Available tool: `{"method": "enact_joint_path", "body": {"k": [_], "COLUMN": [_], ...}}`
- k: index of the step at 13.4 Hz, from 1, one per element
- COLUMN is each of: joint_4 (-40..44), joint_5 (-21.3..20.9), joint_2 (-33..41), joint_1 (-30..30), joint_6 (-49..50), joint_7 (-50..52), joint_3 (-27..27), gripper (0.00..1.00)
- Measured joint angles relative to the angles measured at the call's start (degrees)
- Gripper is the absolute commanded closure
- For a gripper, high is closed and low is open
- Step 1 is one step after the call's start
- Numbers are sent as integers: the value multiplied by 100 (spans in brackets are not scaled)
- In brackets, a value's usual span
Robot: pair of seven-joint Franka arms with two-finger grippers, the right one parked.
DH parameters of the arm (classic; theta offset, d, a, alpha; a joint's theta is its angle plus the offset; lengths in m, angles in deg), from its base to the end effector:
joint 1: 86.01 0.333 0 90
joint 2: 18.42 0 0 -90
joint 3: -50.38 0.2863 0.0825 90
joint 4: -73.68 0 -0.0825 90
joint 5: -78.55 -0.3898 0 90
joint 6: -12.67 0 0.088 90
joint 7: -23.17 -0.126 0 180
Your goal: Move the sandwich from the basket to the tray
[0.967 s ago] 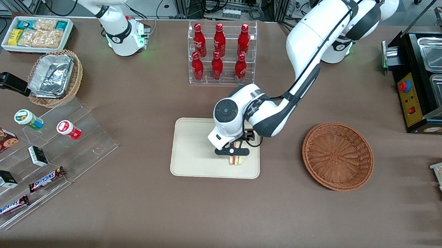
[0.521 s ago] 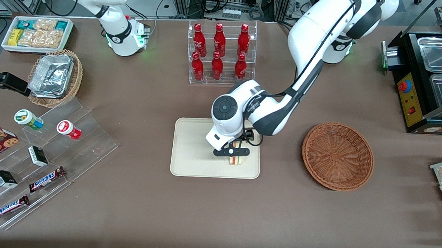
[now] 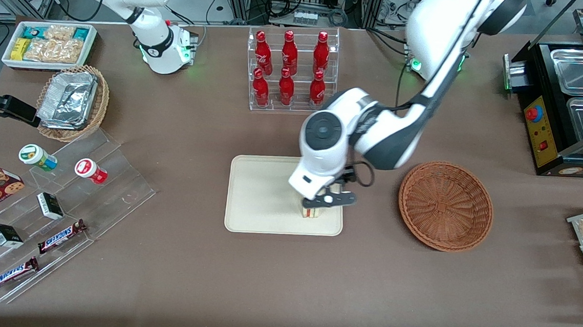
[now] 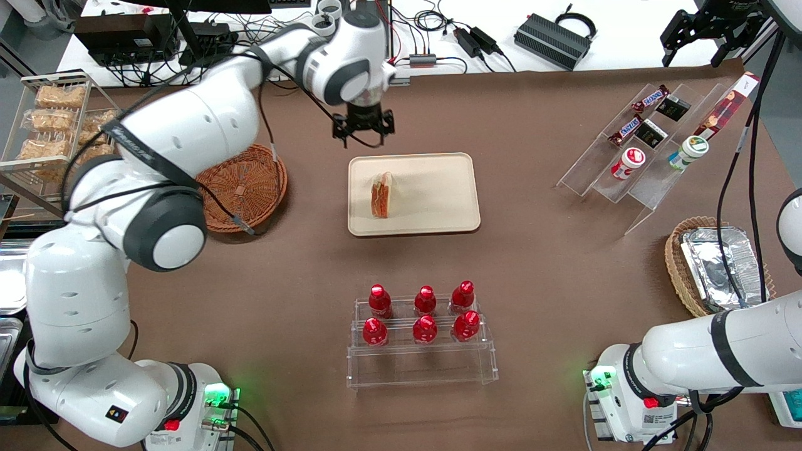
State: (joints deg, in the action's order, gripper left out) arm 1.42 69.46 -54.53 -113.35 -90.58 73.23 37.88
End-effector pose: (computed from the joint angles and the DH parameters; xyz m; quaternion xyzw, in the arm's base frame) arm 0.5726 -0.4168 0.3449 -0.9955 -0.0859 0.0183 0.0350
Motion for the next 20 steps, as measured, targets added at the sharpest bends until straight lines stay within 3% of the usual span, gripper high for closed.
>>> {"method": "enact_joint_path", "body": {"k": [3,12,17,20], "joint_4": [-89,-960,-973,-985], "joint_5": [476,825,822,646], "joint_2": [247,1439,2179,2598], "joint_1": [590,2506,2811,2857], "joint_6": [-2,480,1598,2288], "joint_7": [-151,-2319,-2622,-3421], "joint_3": [30,54,61,74], "gripper": [0,0,0,0]}}
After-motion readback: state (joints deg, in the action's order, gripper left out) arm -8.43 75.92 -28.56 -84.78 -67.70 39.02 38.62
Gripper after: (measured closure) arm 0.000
